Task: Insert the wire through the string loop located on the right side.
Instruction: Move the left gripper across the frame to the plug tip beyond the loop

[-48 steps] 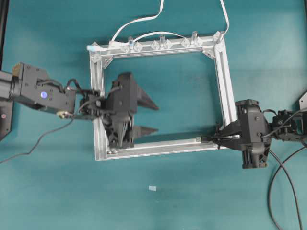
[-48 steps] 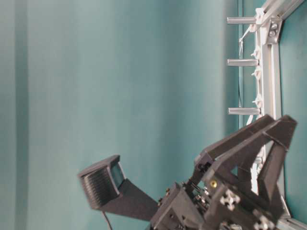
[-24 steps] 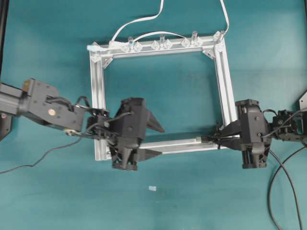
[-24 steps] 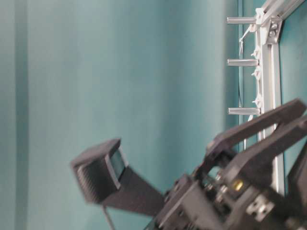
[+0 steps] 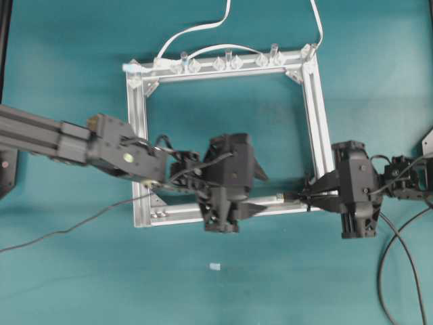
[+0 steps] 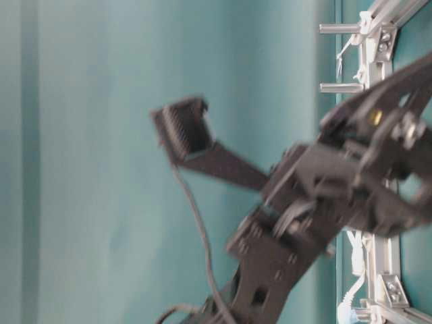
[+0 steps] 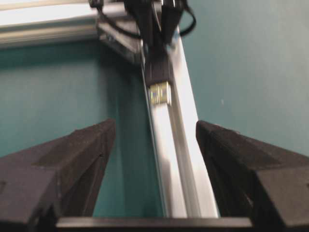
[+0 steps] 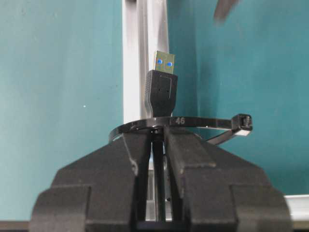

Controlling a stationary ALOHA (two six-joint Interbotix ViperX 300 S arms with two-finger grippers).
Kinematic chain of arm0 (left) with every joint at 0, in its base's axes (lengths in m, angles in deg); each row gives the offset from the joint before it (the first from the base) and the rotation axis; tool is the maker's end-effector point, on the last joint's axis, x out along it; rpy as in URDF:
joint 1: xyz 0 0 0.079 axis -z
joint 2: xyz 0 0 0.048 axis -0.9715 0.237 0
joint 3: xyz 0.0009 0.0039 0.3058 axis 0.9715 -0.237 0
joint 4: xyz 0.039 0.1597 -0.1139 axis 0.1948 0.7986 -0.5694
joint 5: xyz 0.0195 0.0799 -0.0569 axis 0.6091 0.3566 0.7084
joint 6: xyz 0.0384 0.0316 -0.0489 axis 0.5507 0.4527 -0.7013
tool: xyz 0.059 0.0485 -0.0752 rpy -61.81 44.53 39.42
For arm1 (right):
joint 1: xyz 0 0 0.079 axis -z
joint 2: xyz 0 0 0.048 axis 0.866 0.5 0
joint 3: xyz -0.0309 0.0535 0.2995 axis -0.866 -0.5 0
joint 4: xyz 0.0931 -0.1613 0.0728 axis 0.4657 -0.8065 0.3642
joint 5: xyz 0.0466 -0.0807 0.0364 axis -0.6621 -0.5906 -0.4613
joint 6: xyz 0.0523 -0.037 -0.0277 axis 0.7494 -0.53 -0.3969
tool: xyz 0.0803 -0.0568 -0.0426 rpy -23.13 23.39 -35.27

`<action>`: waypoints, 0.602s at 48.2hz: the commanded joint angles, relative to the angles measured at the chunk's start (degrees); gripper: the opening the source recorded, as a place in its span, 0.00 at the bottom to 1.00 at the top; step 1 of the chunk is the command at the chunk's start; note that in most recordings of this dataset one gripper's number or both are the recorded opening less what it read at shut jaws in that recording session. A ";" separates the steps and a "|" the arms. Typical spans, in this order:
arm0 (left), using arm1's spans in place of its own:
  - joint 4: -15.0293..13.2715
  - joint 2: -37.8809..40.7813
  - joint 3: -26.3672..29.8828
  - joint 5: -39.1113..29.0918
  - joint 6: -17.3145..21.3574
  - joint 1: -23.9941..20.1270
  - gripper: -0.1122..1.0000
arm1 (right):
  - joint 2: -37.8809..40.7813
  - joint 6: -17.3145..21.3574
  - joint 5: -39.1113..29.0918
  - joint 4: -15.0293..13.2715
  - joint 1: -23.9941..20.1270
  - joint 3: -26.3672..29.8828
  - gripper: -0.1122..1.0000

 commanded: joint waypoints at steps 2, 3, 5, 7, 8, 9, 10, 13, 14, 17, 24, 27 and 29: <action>0.18 1.41 4.83 -0.18 -0.18 -0.18 0.78 | -0.44 -0.09 0.53 -0.18 0.09 0.44 0.21; 0.18 1.76 5.45 -0.35 -0.18 -0.18 0.78 | -0.44 -0.09 0.53 -0.18 0.09 0.44 0.21; 0.18 2.72 6.77 -0.88 -0.18 -0.18 0.78 | -0.44 -0.09 0.53 -0.18 0.09 0.44 0.21; 0.18 3.34 7.73 -1.49 -0.18 -0.18 0.78 | -0.44 -0.09 0.53 -0.18 0.09 0.44 0.21; 0.18 3.69 8.17 -1.85 -0.09 -0.18 0.78 | -0.44 -0.09 0.53 -0.18 0.09 0.44 0.21; 0.18 3.87 8.44 -2.20 -0.09 -0.18 0.78 | -0.44 -0.09 0.53 -0.18 0.09 0.44 0.21; 0.18 4.13 8.79 -2.46 -0.09 -0.26 0.78 | -0.44 -0.09 0.53 -0.18 0.09 0.35 0.21; 0.18 4.75 9.58 -3.25 -0.09 -0.26 0.78 | -0.44 -0.09 0.53 -0.18 0.09 0.44 0.21; 0.18 4.83 9.76 -3.60 -0.09 -0.26 0.78 | -0.44 -0.09 0.53 -0.18 0.09 0.44 0.21; 0.18 5.27 10.28 -4.04 -0.09 -0.26 0.78 | -0.44 -0.09 0.53 -0.09 0.09 0.44 0.21; 0.18 5.89 10.90 -4.31 -0.09 -0.26 0.78 | -0.44 -0.18 0.53 -0.18 0.09 0.35 0.21; 0.18 5.98 10.99 -4.22 -0.09 -0.35 0.78 | -0.44 -0.18 0.53 -0.09 0.09 0.35 0.21; 0.18 5.98 10.99 -4.31 -0.09 -0.44 0.78 | -0.44 -0.18 0.53 -0.18 0.09 0.35 0.21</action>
